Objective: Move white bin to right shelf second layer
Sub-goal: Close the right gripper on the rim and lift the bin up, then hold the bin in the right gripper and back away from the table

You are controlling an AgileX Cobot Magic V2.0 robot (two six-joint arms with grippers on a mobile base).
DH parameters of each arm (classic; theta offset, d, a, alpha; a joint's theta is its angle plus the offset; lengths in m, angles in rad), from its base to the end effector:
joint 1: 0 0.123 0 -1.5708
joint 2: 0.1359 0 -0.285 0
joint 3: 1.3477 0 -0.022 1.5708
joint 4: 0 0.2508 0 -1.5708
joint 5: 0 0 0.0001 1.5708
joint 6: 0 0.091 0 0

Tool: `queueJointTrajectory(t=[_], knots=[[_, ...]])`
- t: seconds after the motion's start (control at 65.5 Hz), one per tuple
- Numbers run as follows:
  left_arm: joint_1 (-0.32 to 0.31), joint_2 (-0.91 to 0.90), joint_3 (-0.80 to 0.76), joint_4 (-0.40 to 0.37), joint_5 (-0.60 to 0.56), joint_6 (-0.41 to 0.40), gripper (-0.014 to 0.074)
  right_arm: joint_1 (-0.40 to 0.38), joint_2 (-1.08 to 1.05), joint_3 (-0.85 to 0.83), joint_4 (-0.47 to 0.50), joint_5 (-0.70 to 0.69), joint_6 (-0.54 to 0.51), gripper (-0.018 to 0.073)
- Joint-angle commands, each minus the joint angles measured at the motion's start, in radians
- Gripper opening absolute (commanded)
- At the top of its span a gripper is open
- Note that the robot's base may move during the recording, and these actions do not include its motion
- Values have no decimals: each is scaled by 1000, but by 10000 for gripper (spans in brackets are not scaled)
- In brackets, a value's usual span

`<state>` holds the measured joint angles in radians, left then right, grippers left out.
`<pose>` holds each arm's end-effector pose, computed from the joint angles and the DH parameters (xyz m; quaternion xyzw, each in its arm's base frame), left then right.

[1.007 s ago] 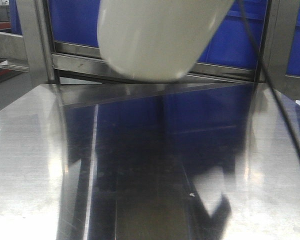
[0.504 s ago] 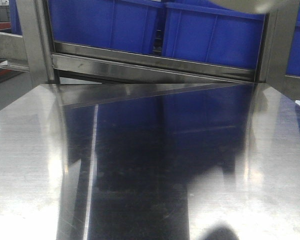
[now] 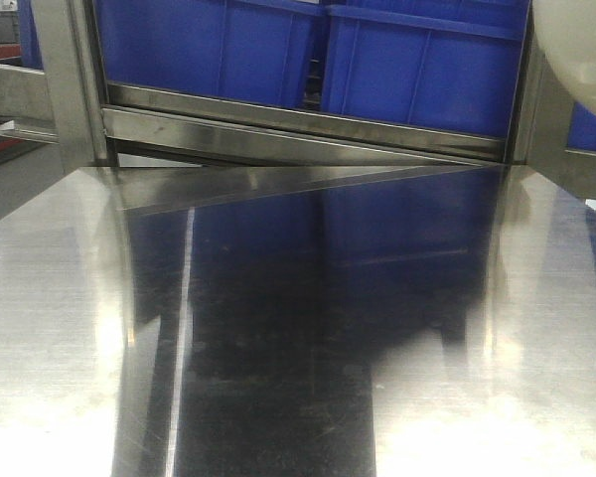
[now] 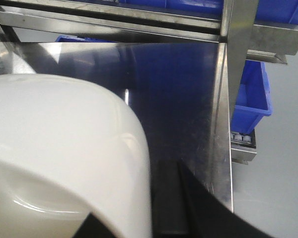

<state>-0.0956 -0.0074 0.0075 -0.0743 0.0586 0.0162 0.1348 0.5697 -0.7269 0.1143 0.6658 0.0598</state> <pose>0.0560 -0.0058 0.2058 0.0147 0.6967 -0.0565 0.7149 0.1022 0.0203 0.3529 -0.0129 0.8381 0.1065 0.5349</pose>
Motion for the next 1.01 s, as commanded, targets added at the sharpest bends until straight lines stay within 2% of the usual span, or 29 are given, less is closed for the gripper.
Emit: queueJointTrajectory(t=[0.0,0.992], knots=[[-6,-3,37,-9,-86,-10,85,-8,-3,-29,14,-111,-4,55],[-6,-3,37,-9,-86,-10,85,-8,-3,-29,14,-92,-4,55]])
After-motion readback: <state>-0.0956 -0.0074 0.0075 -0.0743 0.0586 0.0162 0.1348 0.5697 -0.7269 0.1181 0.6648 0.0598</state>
